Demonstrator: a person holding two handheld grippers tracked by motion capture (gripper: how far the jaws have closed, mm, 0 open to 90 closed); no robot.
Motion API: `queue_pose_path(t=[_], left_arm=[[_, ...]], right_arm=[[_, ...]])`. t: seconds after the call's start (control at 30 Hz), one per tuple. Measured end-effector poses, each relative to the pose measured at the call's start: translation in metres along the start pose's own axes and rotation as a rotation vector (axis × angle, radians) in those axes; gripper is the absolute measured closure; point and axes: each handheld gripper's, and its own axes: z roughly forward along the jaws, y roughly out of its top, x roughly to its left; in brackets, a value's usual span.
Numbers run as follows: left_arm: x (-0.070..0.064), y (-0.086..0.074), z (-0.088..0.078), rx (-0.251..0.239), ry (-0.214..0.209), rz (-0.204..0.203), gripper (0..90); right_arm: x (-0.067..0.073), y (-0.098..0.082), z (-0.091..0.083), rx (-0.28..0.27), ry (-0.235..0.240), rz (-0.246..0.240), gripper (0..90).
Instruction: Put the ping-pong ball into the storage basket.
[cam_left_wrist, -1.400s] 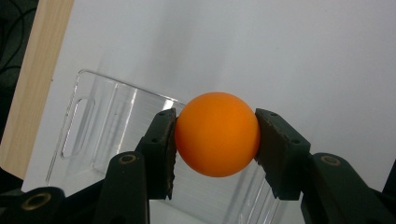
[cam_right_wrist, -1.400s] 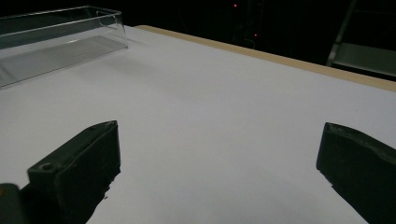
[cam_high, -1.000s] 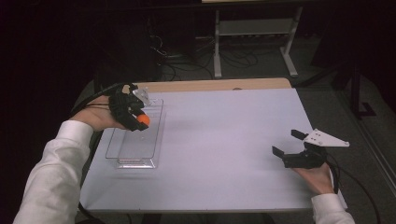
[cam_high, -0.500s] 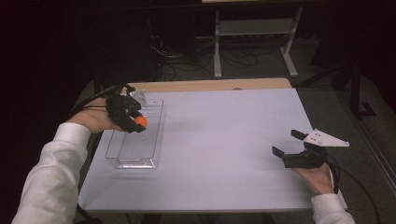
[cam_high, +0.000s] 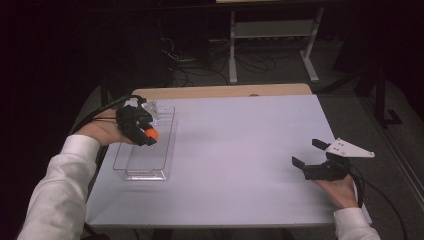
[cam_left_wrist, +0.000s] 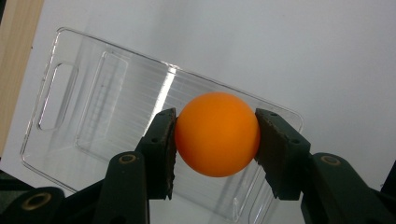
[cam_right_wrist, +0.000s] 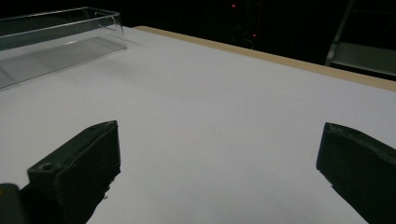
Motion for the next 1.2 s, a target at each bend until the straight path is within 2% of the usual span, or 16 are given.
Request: queue_pose_path(t=[0.3, 1.2], left_arm=[[-0.001, -0.001, 0.004, -0.001, -0.006, 0.003, 51.0], [-0.007, -0.015, 0.041, 0.009, -0.041, -0.018, 50.9]], right_arm=[[0.0, 0.0, 0.0, 0.002, -0.001, -0.002, 0.0], [-0.001, -0.001, 0.0, 0.007, -0.002, -0.002, 0.0]])
